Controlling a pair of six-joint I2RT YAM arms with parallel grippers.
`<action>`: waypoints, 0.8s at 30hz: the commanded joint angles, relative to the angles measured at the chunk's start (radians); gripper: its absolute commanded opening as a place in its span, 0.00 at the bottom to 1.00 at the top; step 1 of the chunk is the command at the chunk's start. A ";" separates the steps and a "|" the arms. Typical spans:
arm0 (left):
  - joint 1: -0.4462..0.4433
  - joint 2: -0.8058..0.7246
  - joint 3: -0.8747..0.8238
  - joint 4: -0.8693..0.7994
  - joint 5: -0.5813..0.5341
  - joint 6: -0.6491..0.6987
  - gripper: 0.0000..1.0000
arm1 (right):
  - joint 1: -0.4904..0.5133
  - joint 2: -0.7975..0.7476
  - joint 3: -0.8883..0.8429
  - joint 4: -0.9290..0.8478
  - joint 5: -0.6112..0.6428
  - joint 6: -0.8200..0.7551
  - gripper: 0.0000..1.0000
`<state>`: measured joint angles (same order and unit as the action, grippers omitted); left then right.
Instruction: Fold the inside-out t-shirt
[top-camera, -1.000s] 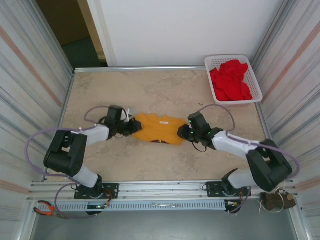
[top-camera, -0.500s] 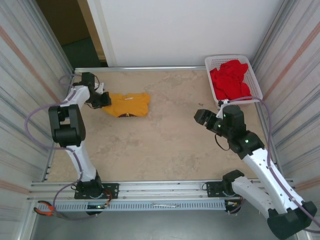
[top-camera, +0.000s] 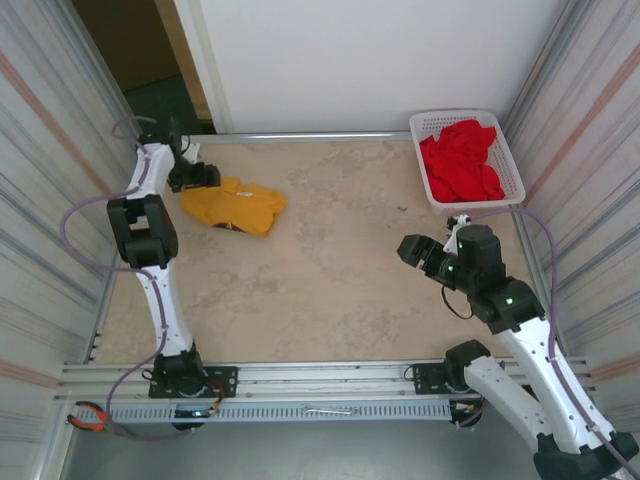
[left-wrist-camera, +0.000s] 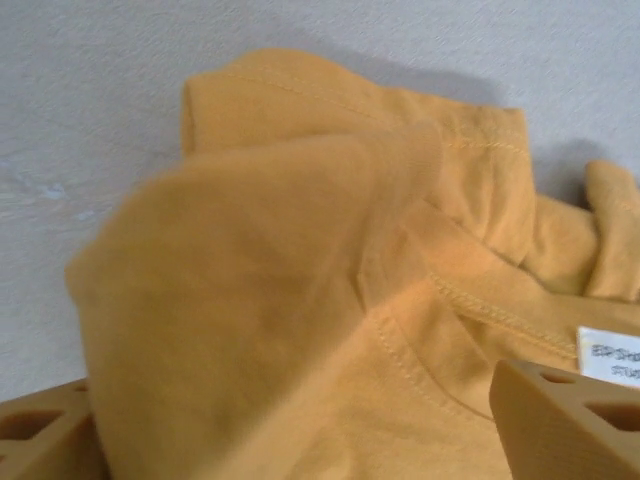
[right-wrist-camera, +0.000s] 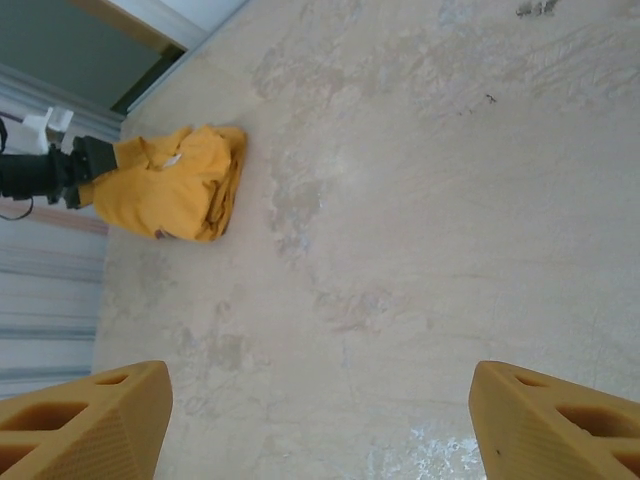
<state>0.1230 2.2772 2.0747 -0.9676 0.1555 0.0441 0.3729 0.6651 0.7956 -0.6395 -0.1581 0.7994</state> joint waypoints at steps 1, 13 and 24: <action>0.016 -0.079 -0.010 -0.010 -0.090 -0.064 0.92 | -0.010 -0.002 0.004 -0.025 -0.006 -0.016 0.83; 0.017 -0.538 -0.394 0.292 0.024 -0.287 0.99 | -0.014 0.071 0.050 -0.006 0.028 -0.019 0.99; -0.011 -0.473 -0.690 0.629 0.167 -0.438 0.99 | -0.014 0.035 0.030 -0.021 0.044 -0.009 0.99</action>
<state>0.0959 1.7695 1.4185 -0.4274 0.3012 -0.3317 0.3656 0.7353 0.8143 -0.6380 -0.1448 0.7990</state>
